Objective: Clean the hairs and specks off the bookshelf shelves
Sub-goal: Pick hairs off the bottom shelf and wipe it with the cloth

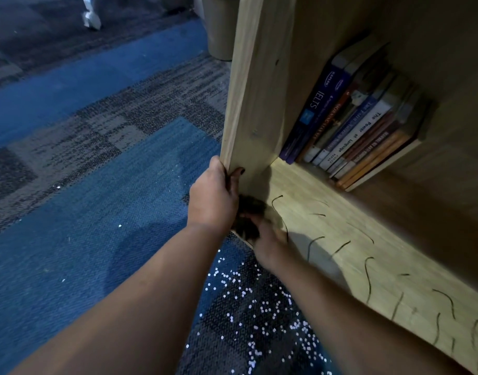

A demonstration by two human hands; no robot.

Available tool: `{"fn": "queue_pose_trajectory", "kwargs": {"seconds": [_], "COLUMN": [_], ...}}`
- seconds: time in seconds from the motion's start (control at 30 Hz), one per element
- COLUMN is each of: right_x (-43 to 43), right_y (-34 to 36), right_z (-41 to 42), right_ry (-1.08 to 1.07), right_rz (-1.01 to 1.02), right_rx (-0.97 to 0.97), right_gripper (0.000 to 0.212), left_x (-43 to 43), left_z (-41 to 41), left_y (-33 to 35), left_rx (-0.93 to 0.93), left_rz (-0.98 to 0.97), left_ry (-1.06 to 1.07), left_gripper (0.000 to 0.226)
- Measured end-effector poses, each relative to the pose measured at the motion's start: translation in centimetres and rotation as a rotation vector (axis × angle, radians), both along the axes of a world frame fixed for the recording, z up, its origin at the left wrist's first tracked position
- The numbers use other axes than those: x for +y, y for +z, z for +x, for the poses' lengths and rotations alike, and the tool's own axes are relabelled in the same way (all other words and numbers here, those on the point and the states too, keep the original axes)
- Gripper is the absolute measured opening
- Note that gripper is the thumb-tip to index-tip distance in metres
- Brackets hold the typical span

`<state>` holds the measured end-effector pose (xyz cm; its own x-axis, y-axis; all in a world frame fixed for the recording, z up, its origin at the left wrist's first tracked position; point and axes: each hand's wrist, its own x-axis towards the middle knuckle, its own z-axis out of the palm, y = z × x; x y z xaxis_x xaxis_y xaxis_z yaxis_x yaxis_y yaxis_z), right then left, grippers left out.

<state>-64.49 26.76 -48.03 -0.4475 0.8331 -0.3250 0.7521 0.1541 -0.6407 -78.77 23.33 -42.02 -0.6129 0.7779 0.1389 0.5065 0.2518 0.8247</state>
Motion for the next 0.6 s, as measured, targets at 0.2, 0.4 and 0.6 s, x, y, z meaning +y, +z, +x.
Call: {"fn": "queue_pose_trajectory", "kwargs": {"seconds": [0.2,0.4,0.6], "right_x": [-6.8,-3.1,-5.8], "right_y": [0.2,2.5,0.6], "right_z": [4.6,7.6,6.3], "right_ry": [0.111,-0.153,-0.142], "right_rz": [-0.077,0.068,0.007], "right_rx": [0.153,0.28,0.07], "right_gripper": [0.073,0.054,0.044], "left_x": [0.0,-0.1,-0.5], "left_z": [-0.1,0.2,0.4], "left_y": [0.0,0.3,1.4], "left_rx": [0.015,-0.007,-0.082], "left_rz": [-0.01,-0.039,-0.124], "left_ry": [-0.005,0.014,0.01], "left_gripper": [0.027,0.028,0.022]}}
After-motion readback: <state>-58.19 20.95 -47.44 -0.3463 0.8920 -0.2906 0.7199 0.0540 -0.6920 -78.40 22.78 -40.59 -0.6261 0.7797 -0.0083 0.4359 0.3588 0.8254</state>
